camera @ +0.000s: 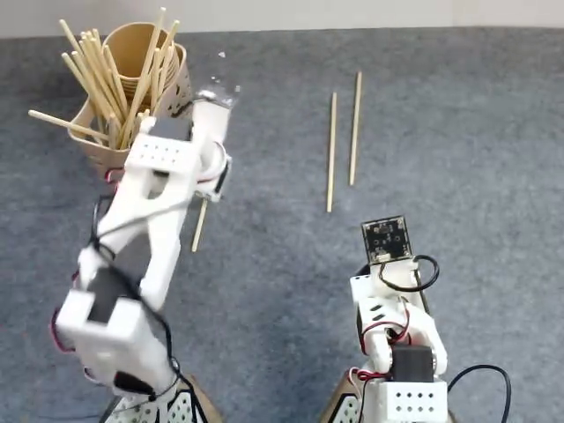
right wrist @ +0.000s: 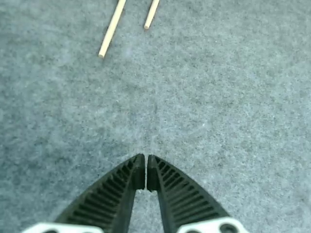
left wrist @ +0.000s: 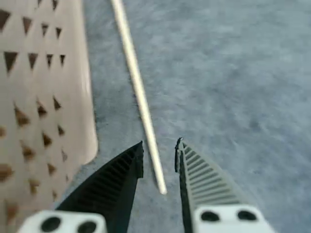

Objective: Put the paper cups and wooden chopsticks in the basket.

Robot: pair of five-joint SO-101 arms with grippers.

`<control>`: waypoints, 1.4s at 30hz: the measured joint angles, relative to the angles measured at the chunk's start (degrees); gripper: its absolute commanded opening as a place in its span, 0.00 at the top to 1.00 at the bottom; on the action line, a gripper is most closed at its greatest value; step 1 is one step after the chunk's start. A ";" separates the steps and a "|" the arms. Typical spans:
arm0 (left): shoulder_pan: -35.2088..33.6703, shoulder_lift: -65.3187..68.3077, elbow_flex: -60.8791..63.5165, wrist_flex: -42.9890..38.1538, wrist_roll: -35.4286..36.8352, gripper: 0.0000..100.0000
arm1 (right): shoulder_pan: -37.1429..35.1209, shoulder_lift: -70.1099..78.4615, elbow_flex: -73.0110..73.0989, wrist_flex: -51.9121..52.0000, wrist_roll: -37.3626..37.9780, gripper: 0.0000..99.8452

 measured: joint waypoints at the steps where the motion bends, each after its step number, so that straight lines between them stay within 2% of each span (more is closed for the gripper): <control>1: -0.53 2.64 -1.76 0.00 0.00 0.86 | 0.00 0.00 0.00 0.00 0.00 0.97; 9: -0.88 17.49 -11.34 0.26 0.09 0.86 | 0.00 0.00 0.00 0.00 0.00 0.97; 16: -0.79 23.38 -15.47 0.35 0.09 0.86 | 0.00 0.00 0.00 0.00 0.00 0.97; 21: -0.79 24.44 -16.18 0.44 0.18 0.99 | 0.00 0.00 0.00 0.00 0.00 0.97; 25: -0.18 24.70 -16.70 0.79 0.18 1.00 | 0.00 0.00 0.00 0.00 0.00 0.97; 32: 3.16 23.30 -26.37 11.25 -0.62 1.00 | 0.00 0.00 0.00 0.00 0.00 0.97; 38: 12.22 12.92 -41.49 24.79 -1.05 1.00 | 0.00 0.00 0.00 0.00 0.00 0.97; 42: 15.82 2.29 -47.74 26.46 -1.23 1.00 | 0.00 0.00 0.00 0.00 0.00 0.97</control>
